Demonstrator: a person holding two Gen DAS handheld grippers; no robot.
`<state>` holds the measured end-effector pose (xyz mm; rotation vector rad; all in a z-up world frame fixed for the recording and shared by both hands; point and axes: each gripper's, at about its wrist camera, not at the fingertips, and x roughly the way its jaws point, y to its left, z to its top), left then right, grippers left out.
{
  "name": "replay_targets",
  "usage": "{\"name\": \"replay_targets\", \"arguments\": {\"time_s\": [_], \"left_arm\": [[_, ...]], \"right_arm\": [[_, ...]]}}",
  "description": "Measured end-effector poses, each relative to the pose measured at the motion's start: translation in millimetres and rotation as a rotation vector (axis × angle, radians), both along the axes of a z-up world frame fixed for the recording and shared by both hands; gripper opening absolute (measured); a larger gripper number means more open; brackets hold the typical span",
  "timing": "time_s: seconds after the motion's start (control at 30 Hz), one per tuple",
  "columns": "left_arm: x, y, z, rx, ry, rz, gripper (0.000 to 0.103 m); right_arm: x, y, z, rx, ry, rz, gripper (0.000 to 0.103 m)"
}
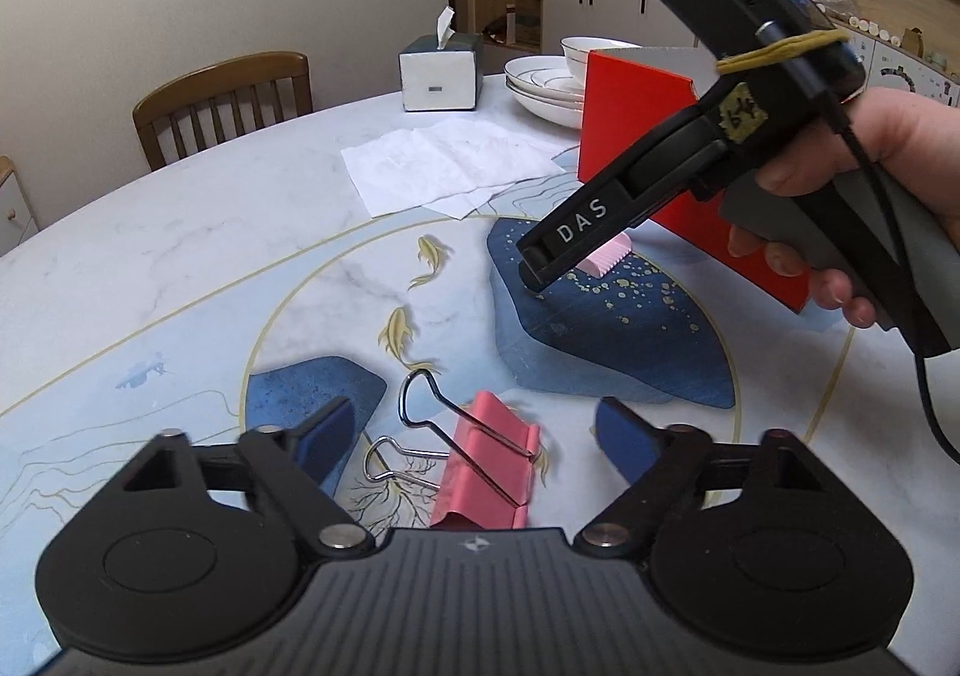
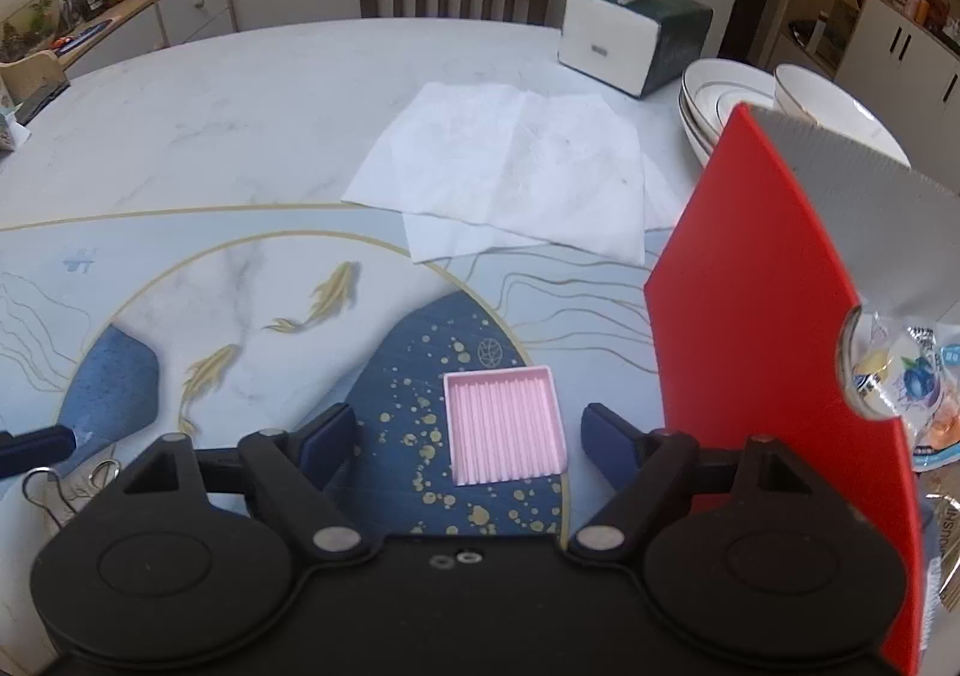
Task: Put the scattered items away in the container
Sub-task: 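Grasp the pink binder clip with the left tool while the right tool grasps the pink tray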
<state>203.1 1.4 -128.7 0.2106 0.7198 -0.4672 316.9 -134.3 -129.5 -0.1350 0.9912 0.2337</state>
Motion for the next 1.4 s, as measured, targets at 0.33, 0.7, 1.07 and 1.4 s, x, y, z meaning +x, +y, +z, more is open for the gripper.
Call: {"name": "replay_targets", "arguments": {"time_s": [0.33,0.7,1.07,1.4], "left_arm": [[-4.0,2.6,-8.9,-0.005,0.023,-0.012,0.054],[-6.1,0.6,-10.5,-0.01,0.028,-0.014,0.035],[-4.4,1.0,-7.2,-0.025,0.061,0.021,0.033],[-19.9,3.0,2.7,-0.044,0.074,0.044,0.031]], "right_arm": [[4.1,-0.9,-2.2,0.027,0.023,0.002,0.075],[2.1,0.6,1.6,0.031,0.028,0.008,0.044],[-13.1,-3.1,9.0,0.051,0.048,0.018,0.04],[-54.1,-11.2,32.0,0.088,0.043,0.058,0.04]]}}
